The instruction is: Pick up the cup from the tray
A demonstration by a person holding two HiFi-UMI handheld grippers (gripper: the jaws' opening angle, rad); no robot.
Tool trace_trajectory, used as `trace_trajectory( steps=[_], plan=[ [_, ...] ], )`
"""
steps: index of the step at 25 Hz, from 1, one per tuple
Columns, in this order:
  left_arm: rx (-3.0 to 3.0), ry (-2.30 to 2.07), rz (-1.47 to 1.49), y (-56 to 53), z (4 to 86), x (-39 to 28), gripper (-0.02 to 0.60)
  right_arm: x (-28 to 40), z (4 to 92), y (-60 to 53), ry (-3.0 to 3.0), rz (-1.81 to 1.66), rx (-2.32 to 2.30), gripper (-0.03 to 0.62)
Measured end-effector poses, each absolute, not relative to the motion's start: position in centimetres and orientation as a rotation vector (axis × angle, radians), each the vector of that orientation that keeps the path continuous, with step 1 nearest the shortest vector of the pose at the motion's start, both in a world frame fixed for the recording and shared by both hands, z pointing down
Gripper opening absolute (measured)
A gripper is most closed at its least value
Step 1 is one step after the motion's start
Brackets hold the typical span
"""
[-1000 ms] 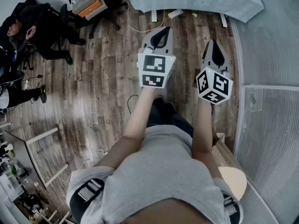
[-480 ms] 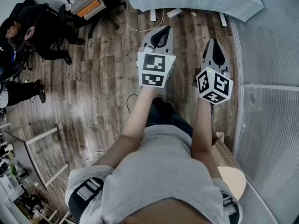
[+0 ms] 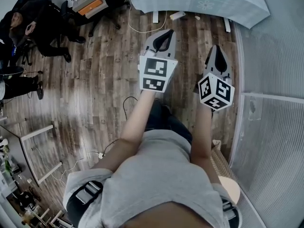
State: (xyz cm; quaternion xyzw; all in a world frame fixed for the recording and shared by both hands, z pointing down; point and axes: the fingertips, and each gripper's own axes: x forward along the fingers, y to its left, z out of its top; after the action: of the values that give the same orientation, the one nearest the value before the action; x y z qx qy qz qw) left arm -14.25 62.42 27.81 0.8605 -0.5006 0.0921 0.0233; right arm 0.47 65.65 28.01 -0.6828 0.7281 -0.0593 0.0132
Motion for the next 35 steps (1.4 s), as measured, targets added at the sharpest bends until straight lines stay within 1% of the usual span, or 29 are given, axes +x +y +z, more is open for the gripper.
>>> trace_trajectory(
  steps=[7, 13, 27, 35],
  plan=[
    [2.626, -1.569, 0.307, 61.2, 28.5, -14.5, 0.006, 1.2, 28.0, 63.6, 2.256, -0.208, -2.109, 0.008],
    [2.63, -1.571, 0.291, 57.5, 28.7, -14.7, 0.006, 1.4, 28.1, 60.2, 2.238, -0.204, -2.111, 0.008],
    [2.716, -1.49, 0.242, 42.7, 26.0, -13.5, 0.006, 1.1, 26.0, 46.7, 2.192, -0.149, -2.156, 0.008],
    [2.71, -1.451, 0.228, 35.6, 26.6, -11.9, 0.008, 1.9, 26.5, 39.7, 2.202, -0.147, -2.17, 0.008]
  ],
)
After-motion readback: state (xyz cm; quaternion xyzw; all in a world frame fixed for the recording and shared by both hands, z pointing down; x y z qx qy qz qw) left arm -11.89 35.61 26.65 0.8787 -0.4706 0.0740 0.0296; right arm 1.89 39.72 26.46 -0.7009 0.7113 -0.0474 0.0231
